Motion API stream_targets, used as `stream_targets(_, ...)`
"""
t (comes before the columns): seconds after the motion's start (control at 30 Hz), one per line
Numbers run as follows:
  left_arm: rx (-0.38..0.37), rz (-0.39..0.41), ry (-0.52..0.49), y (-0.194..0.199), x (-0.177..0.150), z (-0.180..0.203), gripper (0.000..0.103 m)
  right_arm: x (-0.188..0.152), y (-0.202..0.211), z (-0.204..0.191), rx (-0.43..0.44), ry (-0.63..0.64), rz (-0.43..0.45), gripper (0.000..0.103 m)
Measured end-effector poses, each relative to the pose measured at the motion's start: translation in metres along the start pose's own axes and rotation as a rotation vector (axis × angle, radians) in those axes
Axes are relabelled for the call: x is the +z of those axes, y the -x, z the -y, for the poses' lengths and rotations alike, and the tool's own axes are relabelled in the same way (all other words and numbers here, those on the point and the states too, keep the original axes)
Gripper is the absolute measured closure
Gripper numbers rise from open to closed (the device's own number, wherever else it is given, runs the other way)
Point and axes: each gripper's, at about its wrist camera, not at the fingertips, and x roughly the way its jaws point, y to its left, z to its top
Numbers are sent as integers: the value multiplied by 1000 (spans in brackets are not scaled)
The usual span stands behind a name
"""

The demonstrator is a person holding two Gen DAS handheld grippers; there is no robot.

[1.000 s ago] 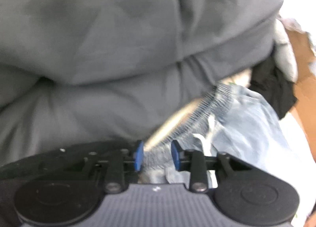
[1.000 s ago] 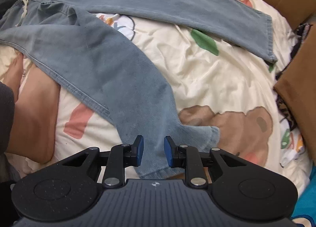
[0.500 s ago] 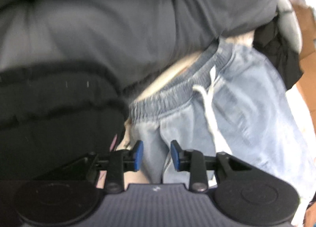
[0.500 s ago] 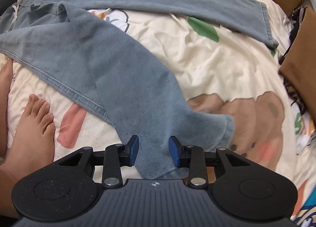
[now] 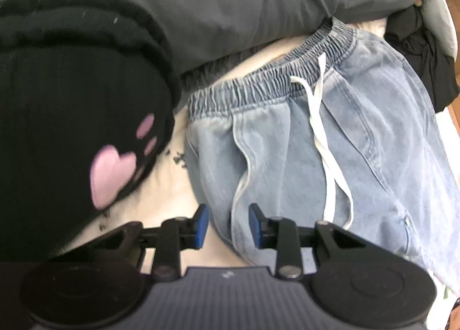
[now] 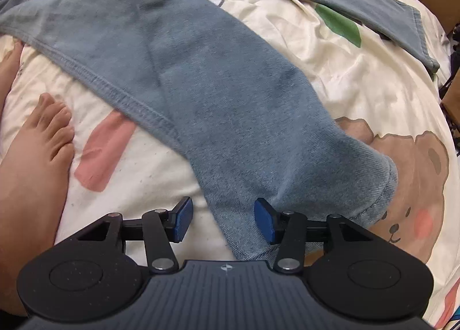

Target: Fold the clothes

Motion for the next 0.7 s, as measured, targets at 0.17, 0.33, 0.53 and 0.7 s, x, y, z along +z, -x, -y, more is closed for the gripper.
stream_targets(0.17,-9,-17,23,-16,-13,3,70,5,13,11,10,16,-12,90)
stream_targets(0.33,-19,-13,67,-23,-26,-2,69,18,58,28,-7,11,38,91)
stream_targets(0.53,-37,-1,104,-35,-30,-4,65,60,87,76,-86,12,94,92)
stream_targets(0.7,-47,7,102,-35,-37,1,65,97,97,116,-127,-15,128,100)
